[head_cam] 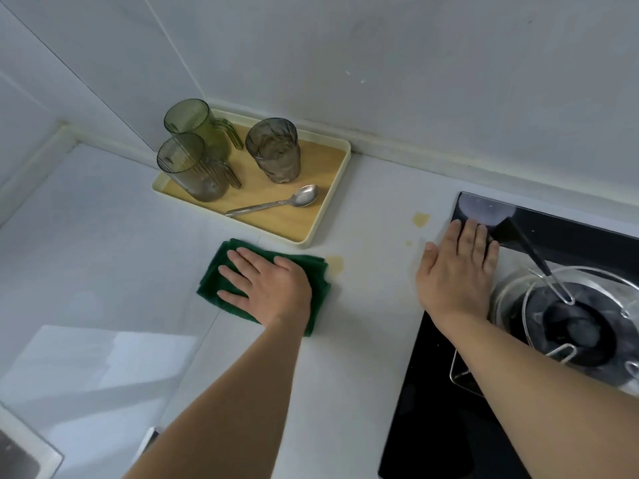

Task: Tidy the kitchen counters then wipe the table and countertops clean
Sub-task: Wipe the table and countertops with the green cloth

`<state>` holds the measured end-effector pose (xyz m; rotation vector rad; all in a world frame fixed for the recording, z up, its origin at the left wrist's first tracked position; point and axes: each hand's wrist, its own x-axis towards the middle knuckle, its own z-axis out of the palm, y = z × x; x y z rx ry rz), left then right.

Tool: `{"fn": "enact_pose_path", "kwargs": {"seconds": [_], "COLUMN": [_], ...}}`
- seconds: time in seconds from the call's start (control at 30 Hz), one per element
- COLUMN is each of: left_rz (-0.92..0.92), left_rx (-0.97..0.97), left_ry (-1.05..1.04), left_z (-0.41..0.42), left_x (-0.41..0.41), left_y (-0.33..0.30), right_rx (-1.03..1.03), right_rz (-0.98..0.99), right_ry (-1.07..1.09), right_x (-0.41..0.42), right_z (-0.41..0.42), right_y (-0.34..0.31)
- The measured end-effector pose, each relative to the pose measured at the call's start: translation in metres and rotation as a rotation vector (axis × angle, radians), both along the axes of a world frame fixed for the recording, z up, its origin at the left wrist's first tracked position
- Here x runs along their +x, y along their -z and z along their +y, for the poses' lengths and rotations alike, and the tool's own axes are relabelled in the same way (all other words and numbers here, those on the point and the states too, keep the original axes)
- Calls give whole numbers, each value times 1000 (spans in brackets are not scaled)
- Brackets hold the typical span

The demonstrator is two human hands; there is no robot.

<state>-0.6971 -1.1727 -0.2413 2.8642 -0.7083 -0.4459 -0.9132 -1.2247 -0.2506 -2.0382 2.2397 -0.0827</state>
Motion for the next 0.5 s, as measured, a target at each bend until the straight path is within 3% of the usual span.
{"fn": "enact_pose_path", "kwargs": {"seconds": [0.17,0.27,0.37,0.5], "left_rz": [9,-3,-57,-58], "left_rx": [-78,-131,-122,-79], "left_ry": [242,512,785,898], "left_z": [25,44,52,41], "left_x": [-64,-93,-97,-82], "left_y": [1,7,16,13], "right_rx": [35,52,43,39], "right_rz": [20,21,24,4], "right_ry": [17,26,28,34], "right_x": [1,2,2,1], "right_z": [-1,-1,-2,-2], "right_y": [-4,-5,-5,-5]}}
